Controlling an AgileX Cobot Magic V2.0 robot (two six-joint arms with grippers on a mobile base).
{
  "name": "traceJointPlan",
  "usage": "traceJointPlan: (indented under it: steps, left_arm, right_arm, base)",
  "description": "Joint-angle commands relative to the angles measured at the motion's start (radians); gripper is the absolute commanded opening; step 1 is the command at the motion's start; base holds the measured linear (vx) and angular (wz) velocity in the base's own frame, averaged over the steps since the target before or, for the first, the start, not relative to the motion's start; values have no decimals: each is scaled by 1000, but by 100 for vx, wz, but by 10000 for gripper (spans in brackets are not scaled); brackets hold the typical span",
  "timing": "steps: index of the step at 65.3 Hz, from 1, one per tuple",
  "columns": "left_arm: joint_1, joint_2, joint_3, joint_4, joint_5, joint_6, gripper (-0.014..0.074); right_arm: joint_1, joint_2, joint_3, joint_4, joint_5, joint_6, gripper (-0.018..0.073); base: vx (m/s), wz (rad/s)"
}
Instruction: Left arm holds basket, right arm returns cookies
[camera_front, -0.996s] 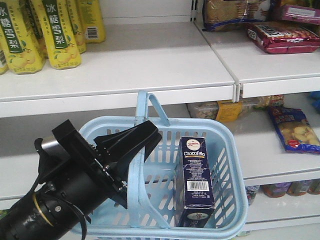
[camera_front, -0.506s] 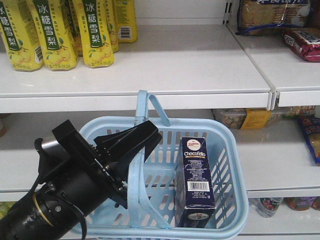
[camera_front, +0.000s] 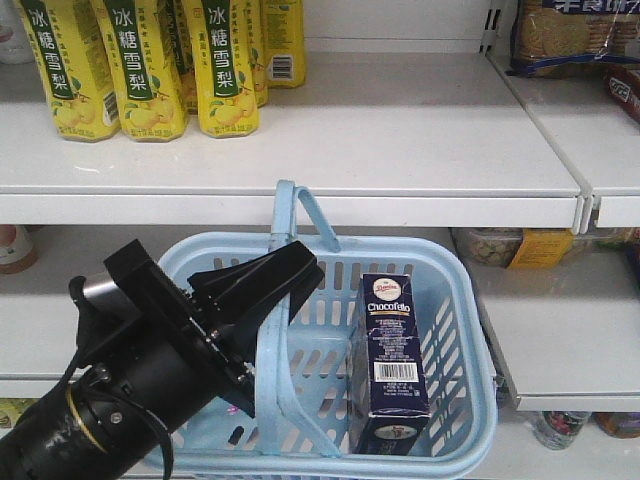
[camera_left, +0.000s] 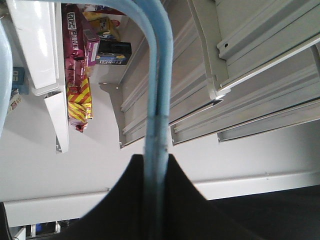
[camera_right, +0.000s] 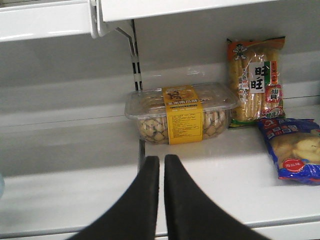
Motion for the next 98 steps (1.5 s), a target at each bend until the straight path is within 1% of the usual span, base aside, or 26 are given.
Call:
traceJointPlan:
  steps: [1,98]
  left_arm:
    - [-6,-28,-33,-6,-134,0,0]
    - [-6,-28,-33,-6,-134,0,0]
  right_arm:
    - [-7,-13,18,-11,-69,-6,-3]
    - [-7,-13,18,-11,-71,-6,-3]
  base:
    - [2,3]
    - [2,2]
